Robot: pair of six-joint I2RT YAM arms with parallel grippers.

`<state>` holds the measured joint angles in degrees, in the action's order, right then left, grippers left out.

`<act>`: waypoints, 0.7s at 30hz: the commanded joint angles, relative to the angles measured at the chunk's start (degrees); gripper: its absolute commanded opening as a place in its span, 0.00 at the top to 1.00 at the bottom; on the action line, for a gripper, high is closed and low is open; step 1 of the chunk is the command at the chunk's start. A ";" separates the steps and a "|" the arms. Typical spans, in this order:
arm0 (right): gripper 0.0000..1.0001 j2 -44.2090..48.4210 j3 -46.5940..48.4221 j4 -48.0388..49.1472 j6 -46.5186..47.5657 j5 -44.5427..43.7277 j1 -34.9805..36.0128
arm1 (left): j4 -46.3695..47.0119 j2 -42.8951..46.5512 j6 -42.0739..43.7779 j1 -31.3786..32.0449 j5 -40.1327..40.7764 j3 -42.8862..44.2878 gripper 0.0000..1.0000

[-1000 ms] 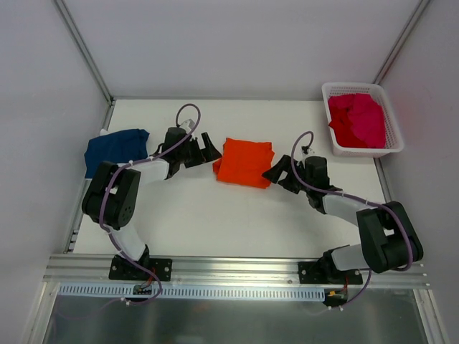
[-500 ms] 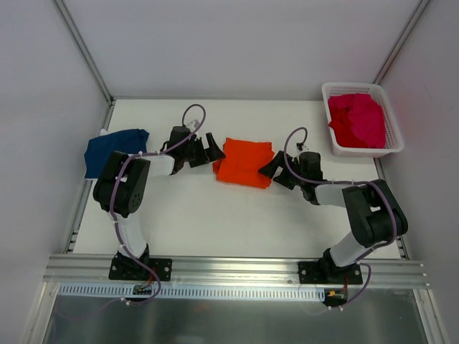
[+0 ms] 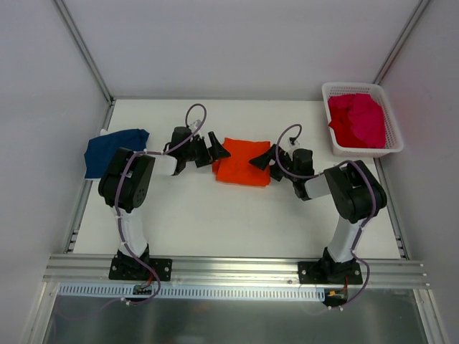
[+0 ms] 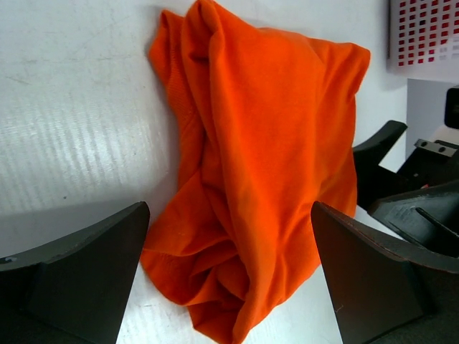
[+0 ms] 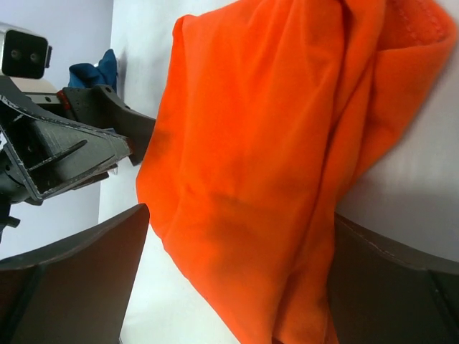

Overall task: Fold and stack the t-shirts
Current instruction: Neatly place the folded tshirt to the corner

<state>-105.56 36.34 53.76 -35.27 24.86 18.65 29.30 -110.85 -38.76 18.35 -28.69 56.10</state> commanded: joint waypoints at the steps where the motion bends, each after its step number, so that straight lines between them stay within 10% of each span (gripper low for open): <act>1: 0.01 -3.25 0.49 -2.43 -1.03 0.36 2.35 | 2.07 -2.09 -3.16 1.94 -2.86 -0.99 0.01; 11: 0.01 -3.25 2.69 -4.10 -0.77 -0.25 4.90 | 4.19 -3.42 -4.57 7.23 -3.48 -0.19 0.02; 14: 0.13 -3.69 3.39 -5.06 0.11 -0.17 5.16 | 2.53 -1.75 -2.91 7.14 -2.34 -0.90 0.26; 19: 0.52 -5.36 5.05 -5.86 0.20 0.45 5.95 | -3.63 0.10 0.35 7.14 1.69 0.42 0.95; 21: 0.73 -6.23 5.67 -6.20 0.29 0.71 6.39 | -7.49 0.37 0.88 7.14 3.63 1.73 1.00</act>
<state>-110.04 40.32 50.04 -35.09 24.51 23.70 27.88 -113.08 -40.60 25.08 -28.05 56.16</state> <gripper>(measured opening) 0.365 0.046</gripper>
